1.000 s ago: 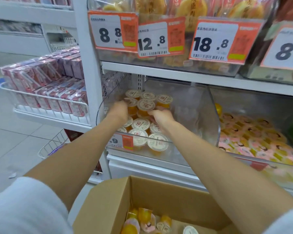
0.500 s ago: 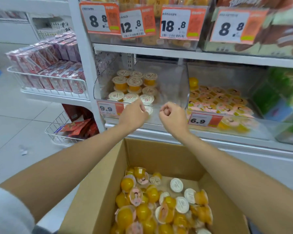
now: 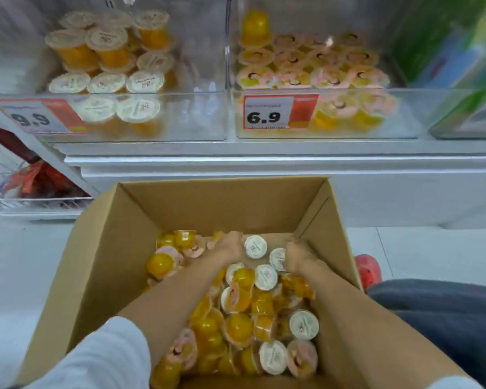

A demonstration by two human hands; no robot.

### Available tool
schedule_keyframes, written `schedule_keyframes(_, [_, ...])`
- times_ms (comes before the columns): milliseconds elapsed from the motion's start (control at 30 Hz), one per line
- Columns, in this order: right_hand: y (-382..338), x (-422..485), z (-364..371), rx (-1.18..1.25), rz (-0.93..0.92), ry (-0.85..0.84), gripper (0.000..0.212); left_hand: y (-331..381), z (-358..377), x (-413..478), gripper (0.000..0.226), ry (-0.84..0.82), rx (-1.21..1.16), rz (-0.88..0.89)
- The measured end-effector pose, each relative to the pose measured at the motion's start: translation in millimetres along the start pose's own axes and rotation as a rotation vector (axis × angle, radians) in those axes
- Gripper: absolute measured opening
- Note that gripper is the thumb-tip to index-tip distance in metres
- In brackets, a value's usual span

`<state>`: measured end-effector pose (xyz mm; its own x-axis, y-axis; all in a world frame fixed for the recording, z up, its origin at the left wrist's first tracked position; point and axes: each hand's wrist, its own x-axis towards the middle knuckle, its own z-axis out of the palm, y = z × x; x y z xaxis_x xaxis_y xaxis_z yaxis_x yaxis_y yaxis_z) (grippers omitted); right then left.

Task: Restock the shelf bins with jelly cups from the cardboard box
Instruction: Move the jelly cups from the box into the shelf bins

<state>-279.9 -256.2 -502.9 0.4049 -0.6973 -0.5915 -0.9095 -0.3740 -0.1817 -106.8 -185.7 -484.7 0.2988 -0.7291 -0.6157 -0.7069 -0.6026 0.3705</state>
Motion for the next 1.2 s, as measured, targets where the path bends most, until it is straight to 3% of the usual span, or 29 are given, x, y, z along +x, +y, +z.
schedule_keyframes(100, [-6, 21, 22, -0.25, -0.062, -0.032, 0.056, 5, 35, 34, 0.058, -0.042, -0.045, -0.034])
schedule_keyframes(200, [3, 38, 37, -0.413, -0.011, -0.08, 0.051, 7, 54, 62, 0.1, -0.089, -0.093, -0.095])
schedule_keyframes(233, [9, 42, 41, -0.427, -0.005, -0.089, 0.047, 4, 61, 72, 0.099, -0.118, -0.119, -0.091])
schedule_keyframes(367, [17, 45, 44, -0.394, -0.033, -0.022, 0.049, -10, 82, 101, 0.046, -0.121, -0.21, -0.132])
schedule_keyframes(467, [8, 44, 36, -0.207, 0.019, 0.085, 0.053, -17, 78, 102, 0.022, 0.034, -0.254, -0.182])
schedule_keyframes(600, [-7, 44, 20, 0.436, 0.217, 0.131, 0.046, -22, 70, 87, 0.007, 0.115, -0.495, -0.268])
schedule_keyframes(667, [-12, 41, 10, 0.802, 0.311, 0.132, 0.038, -21, 58, 78, 0.006, 0.122, -0.545, -0.256])
schedule_keyframes(733, [-17, 34, -3, 1.151, 0.388, 0.038, 0.032, -23, 42, 66, 0.02, 0.148, -0.577, -0.238])
schedule_keyframes(800, [-23, 24, -18, 1.388, 0.413, -0.107, 0.048, -27, 22, 50, 0.028, 0.143, -0.656, -0.208])
schedule_keyframes(867, [-31, 9, -36, 1.437, 0.316, -0.16, 0.061, -29, -4, 31, 0.029, 0.162, -0.75, -0.193])
schedule_keyframes(1033, [-56, -41, -90, 1.459, -0.007, -0.162, 0.047, -9, -82, -46, 0.025, 0.21, -0.839, -0.065])
schedule_keyframes(1100, [-72, -61, -115, 1.408, -0.075, -0.16, 0.054, -5, -113, -74, 0.025, 0.215, -0.851, -0.019])
schedule_keyframes(1200, [-100, -92, -152, 1.379, -0.16, -0.067, 0.047, -5, -157, -115, 0.022, 0.271, -0.847, 0.035])
